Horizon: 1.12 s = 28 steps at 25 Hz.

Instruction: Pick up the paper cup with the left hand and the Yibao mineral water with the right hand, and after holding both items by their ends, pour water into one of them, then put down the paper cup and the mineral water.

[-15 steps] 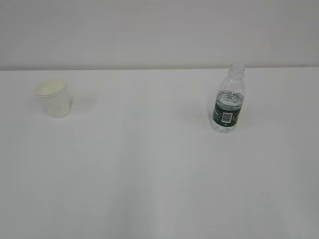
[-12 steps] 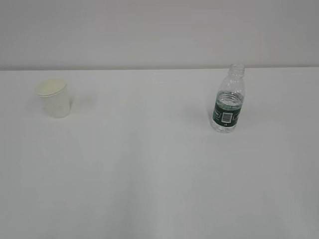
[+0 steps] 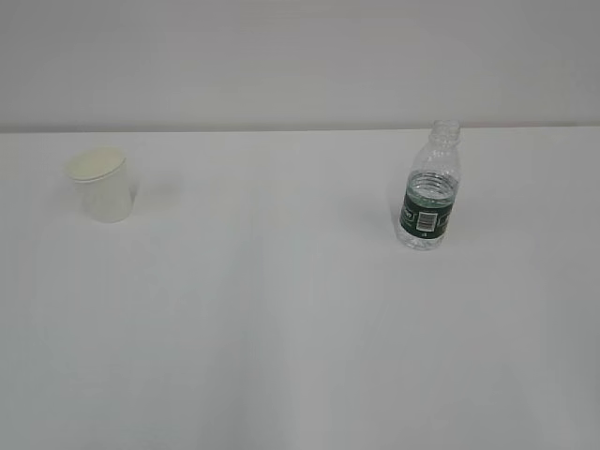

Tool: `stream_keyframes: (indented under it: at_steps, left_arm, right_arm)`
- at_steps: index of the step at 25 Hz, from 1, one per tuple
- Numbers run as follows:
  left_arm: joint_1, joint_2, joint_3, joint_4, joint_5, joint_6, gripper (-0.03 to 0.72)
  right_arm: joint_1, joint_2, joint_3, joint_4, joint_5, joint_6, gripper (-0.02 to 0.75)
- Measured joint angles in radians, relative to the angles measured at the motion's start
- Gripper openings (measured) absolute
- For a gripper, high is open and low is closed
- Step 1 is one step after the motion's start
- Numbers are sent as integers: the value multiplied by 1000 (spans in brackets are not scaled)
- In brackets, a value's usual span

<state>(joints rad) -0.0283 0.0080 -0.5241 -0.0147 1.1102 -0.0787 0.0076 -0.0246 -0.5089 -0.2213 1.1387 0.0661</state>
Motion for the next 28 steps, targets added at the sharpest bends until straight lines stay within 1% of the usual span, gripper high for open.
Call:
stream_keyframes:
  at_steps: [28]
  left_arm:
    - [0,0,0,0,0,0,335]
  right_arm:
    - [0,0,0,0,0,0,412]
